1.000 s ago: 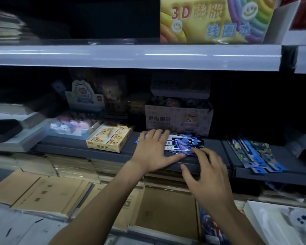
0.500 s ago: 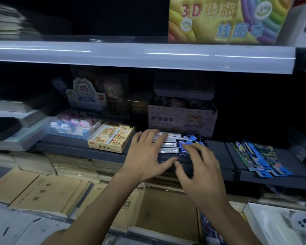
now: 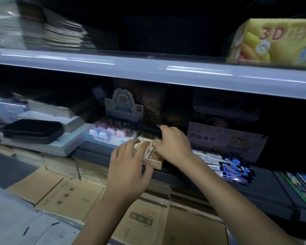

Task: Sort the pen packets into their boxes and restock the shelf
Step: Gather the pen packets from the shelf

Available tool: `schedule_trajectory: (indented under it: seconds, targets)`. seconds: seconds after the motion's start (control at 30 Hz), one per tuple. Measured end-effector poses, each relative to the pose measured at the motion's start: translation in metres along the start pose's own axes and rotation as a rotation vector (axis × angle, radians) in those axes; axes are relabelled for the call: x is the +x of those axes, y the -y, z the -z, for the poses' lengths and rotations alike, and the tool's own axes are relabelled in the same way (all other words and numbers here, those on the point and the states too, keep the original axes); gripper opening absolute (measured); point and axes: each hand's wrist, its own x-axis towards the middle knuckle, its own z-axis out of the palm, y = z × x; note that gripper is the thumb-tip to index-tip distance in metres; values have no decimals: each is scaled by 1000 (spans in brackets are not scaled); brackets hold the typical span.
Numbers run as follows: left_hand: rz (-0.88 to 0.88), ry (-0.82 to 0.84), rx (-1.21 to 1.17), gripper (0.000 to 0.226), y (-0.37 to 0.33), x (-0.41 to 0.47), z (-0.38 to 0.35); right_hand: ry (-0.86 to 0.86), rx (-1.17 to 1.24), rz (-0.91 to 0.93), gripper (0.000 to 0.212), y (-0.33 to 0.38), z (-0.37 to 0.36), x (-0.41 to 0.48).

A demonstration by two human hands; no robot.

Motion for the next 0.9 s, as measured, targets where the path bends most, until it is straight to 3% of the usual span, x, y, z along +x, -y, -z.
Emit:
schedule_trajectory:
  seconds: [0.2,0.47,0.77,0.9]
  targets:
    - [94,21,-33,52,14,1,2,101,-90,-63,15,24,-28,36]
    - [128,5,-40,47,24,0,3,155,-115,-195,24,38,-42,59]
    - [154,23,-57,43,23,1,-4,257,-247,-44,23,36,-34,61]
    - [171,50,-87,43,19,3,-3,188,-350,72,42,30,-17,48]
